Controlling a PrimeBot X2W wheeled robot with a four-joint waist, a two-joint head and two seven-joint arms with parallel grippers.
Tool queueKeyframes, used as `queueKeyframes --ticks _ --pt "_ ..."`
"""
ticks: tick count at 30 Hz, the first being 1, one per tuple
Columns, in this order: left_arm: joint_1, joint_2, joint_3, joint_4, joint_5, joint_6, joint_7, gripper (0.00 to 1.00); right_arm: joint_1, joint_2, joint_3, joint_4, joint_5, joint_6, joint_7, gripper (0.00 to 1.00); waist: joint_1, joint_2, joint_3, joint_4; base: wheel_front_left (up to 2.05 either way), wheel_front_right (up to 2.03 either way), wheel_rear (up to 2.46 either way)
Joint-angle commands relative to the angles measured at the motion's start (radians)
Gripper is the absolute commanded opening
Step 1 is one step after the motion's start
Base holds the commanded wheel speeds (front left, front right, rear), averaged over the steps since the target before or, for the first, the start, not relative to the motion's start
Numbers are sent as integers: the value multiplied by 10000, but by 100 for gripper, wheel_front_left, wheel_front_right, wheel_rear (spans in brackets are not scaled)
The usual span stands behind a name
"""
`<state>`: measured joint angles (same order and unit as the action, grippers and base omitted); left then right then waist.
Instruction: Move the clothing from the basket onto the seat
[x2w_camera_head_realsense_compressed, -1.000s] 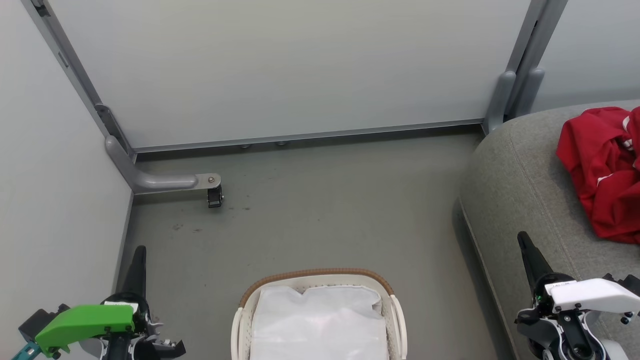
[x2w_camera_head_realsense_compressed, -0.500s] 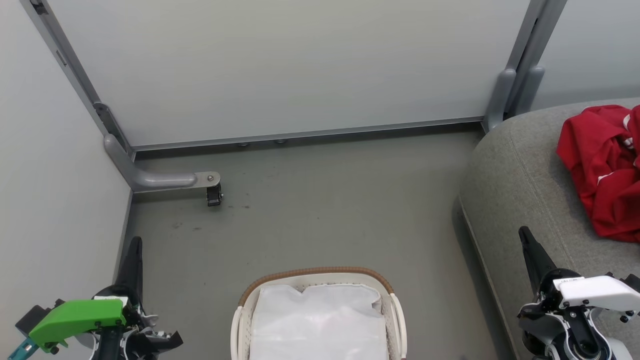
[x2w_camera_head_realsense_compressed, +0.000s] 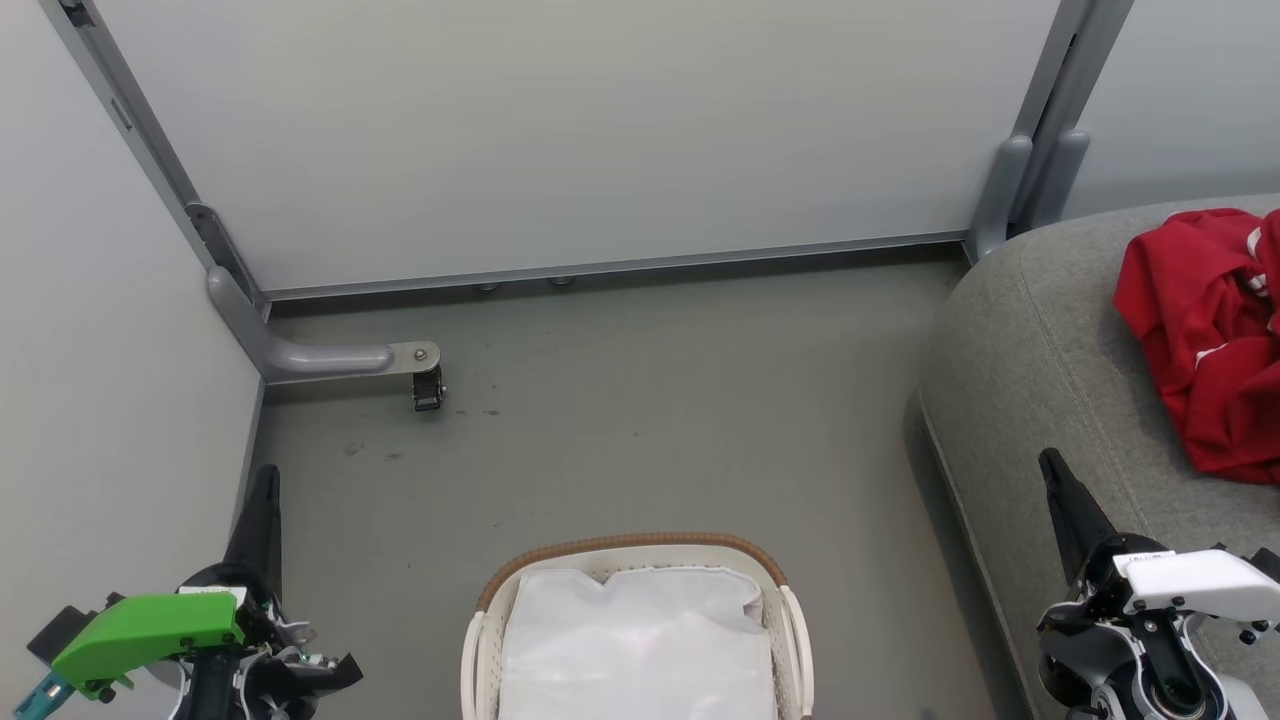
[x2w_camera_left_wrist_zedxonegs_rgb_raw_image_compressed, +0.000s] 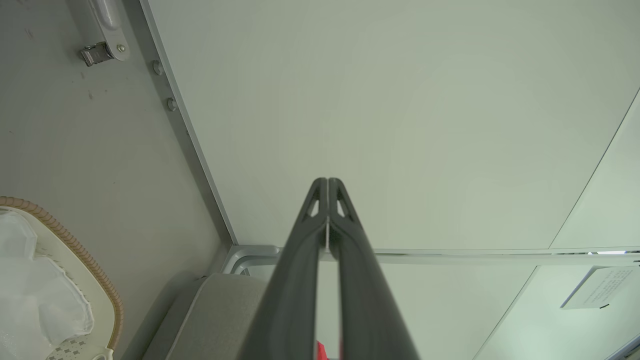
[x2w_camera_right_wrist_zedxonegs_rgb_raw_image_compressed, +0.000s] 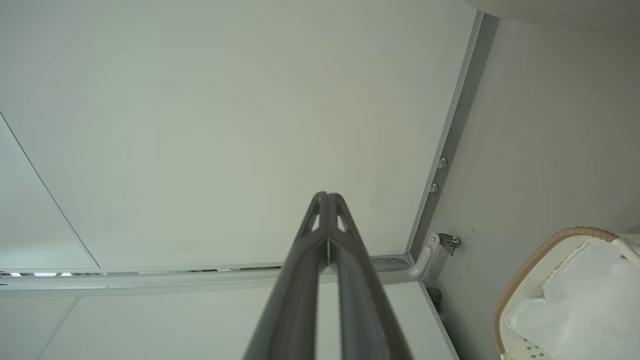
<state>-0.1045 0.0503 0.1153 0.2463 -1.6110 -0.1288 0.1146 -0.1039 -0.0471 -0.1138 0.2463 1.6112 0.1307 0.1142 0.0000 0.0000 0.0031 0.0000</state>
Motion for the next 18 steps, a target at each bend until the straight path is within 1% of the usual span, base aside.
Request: queueKeyframes --ticks 1,18 --pt "-103 -9 24 -19 -29 -59 34 0 -90 -59 -21 -42 33 0 35 0 0 0 0 0 0 0 0" --pt "-103 -8 21 -21 -30 -59 31 0 -90 -59 -20 -41 34 0 33 0 0 0 0 0 0 0 0"
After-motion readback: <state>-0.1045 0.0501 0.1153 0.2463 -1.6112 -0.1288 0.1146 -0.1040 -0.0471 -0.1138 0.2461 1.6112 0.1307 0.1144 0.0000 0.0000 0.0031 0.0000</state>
